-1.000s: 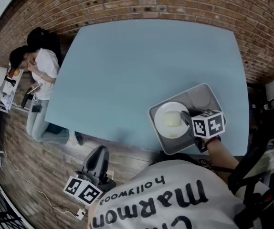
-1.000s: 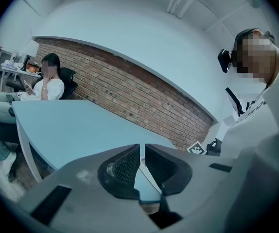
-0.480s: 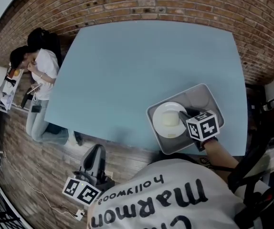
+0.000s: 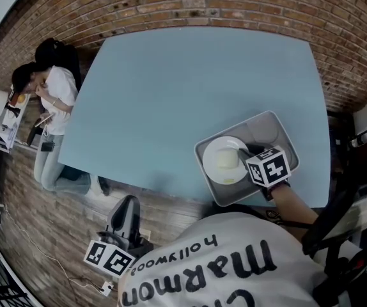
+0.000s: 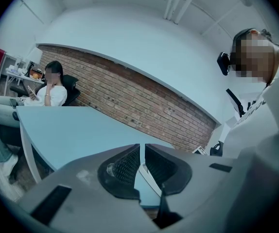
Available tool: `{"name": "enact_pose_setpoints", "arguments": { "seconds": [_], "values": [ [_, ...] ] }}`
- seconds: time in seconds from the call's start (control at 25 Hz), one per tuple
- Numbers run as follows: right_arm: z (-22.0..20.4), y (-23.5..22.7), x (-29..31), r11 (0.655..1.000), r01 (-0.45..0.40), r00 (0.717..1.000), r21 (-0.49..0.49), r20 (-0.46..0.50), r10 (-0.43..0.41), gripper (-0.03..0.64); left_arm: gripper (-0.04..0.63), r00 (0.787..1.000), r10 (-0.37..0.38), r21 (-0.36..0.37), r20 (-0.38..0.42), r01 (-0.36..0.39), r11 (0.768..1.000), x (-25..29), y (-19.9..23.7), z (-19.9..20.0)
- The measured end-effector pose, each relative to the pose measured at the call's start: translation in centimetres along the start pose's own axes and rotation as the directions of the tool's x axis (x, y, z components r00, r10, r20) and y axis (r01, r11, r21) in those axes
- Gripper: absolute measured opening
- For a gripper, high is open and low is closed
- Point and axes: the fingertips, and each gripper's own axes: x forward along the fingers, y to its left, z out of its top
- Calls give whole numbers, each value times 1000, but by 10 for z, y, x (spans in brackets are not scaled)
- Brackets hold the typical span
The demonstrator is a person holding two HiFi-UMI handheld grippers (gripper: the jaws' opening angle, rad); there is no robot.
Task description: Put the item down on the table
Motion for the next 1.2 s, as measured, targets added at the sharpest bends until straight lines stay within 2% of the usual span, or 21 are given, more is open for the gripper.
{"name": "enact_pose_setpoints", "arguments": {
  "seconds": [0.88, 1.2],
  "values": [
    [-4, 0, 1, 981, 46, 998, -190, -39, -55, 87, 37, 1000, 10, -13, 9, -10, 1000, -4, -2, -5],
    [-5, 3, 2, 967, 8, 996, -256, -80, -30, 89, 37, 1000, -2, -23, -2, 2, 1000, -2, -3, -10]
  ]
}}
